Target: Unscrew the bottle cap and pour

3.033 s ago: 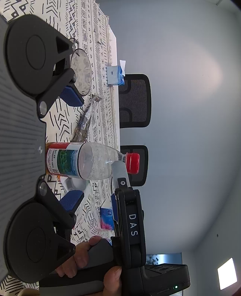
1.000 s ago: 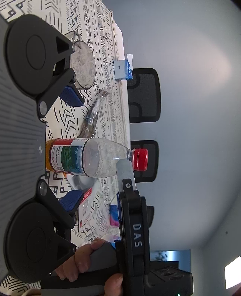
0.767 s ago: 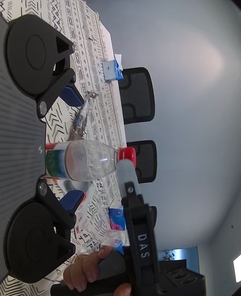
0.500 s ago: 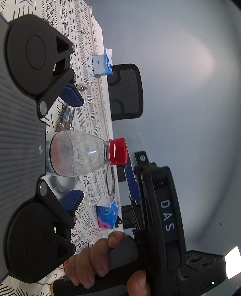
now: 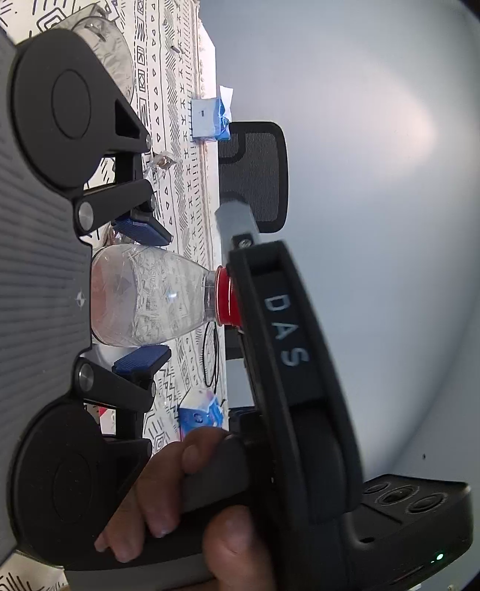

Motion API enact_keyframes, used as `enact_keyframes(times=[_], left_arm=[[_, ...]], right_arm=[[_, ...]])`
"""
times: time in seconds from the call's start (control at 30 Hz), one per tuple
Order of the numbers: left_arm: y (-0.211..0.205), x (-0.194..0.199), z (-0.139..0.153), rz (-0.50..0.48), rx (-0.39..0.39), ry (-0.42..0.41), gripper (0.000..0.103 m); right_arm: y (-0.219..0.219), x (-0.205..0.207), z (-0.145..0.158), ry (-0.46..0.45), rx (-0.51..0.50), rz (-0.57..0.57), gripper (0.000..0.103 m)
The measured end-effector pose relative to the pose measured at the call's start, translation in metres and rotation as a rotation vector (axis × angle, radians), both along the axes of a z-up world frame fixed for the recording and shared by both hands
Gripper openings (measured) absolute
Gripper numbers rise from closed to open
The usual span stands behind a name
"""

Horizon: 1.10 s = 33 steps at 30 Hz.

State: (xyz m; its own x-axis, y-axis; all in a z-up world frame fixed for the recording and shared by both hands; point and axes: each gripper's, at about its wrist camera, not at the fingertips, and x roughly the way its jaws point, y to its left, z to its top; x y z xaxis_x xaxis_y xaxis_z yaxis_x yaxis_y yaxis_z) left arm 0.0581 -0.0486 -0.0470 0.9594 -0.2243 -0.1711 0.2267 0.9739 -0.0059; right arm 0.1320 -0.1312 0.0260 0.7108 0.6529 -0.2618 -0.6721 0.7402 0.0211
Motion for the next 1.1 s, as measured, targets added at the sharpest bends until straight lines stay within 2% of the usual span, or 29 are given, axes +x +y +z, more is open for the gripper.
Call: enact_keyframes(times=[0.1,0.23,0.47,0.53,0.6,0.67,0.77,0.83,0.97,1.1], left_arm=[[-0.003,-0.003,0.0,0.01,0.005,-0.006,0.056],[-0.005,-0.002,-0.001,0.011,0.013,-0.021,0.055],[0.003,0.0,0.0,-0.013,-0.013,-0.025,0.055],[0.003,0.0,-0.001,-0.02,-0.011,-0.027,0.055],[0.002,0.0,-0.002,-0.021,-0.006,-0.029,0.055],[-0.001,-0.001,-0.002,-0.016,0.001,-0.032,0.055],[-0.007,-0.003,-0.003,-0.004,0.023,-0.044,0.055],[-0.01,-0.004,-0.004,0.005,0.031,-0.051,0.055],[-0.01,-0.003,-0.003,0.004,0.019,-0.049,0.055],[-0.007,-0.003,-0.002,-0.004,0.013,-0.046,0.055]], right_arm=[[0.0,-0.003,-0.004,-0.017,0.007,-0.007,0.034],[-0.007,0.002,-0.009,-0.042,0.027,0.052,0.034],[-0.028,0.03,-0.019,-0.101,0.09,0.321,0.034],[-0.029,0.035,-0.018,-0.095,0.092,0.355,0.034],[-0.023,0.035,-0.009,-0.025,0.082,0.31,0.035],[-0.014,0.03,-0.001,0.034,0.074,0.218,0.037],[0.005,0.01,0.004,0.014,0.012,0.047,0.037],[0.011,0.006,0.003,-0.001,-0.007,-0.012,0.034],[0.011,0.002,-0.004,-0.052,-0.02,-0.011,0.033],[0.0,0.012,-0.009,-0.087,0.004,0.113,0.033]])
